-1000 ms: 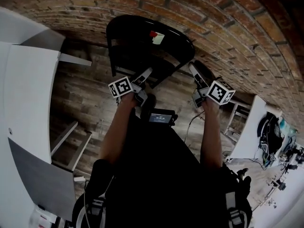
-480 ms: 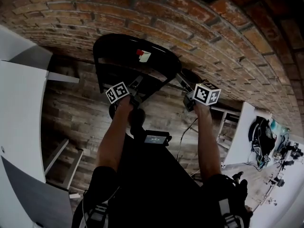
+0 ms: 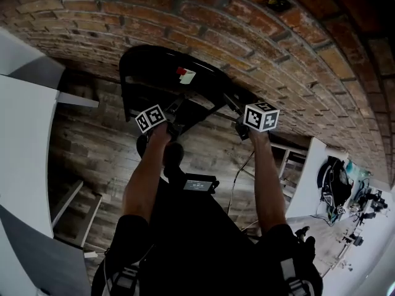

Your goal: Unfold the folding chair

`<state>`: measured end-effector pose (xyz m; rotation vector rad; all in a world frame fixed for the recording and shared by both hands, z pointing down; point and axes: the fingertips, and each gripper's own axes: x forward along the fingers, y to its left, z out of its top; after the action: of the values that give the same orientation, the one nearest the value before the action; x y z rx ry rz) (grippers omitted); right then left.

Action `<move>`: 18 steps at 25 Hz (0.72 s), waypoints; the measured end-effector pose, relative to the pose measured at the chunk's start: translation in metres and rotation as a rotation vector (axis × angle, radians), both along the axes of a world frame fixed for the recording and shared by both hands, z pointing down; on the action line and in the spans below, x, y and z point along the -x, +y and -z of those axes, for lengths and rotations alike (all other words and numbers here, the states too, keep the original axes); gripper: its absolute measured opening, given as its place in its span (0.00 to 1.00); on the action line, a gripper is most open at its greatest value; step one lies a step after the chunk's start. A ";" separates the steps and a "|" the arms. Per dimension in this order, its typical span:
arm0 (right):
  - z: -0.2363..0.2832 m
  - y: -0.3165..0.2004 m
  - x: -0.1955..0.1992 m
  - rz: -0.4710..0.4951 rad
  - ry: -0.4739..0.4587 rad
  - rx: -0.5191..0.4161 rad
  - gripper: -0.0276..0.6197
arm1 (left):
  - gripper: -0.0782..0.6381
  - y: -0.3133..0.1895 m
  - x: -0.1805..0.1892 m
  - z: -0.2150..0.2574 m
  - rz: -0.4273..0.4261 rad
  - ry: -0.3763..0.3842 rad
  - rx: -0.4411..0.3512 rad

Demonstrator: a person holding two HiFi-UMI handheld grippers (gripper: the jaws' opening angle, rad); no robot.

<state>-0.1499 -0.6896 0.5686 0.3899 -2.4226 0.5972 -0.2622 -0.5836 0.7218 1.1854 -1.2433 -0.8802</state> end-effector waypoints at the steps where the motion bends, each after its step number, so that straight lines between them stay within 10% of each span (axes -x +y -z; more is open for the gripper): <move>1: -0.001 -0.001 0.001 0.012 -0.006 0.011 0.36 | 0.66 0.000 0.000 -0.001 -0.001 0.001 0.001; 12: -0.004 0.018 -0.008 0.251 0.107 -0.159 0.35 | 0.64 0.008 -0.009 0.007 -0.049 0.018 -0.038; 18: -0.007 0.033 -0.037 0.252 0.103 -0.185 0.31 | 0.43 0.016 -0.026 0.004 -0.003 0.089 -0.071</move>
<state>-0.1125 -0.6565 0.5754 0.1806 -2.3853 0.2387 -0.2367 -0.5680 0.7173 1.1909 -1.1467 -0.9713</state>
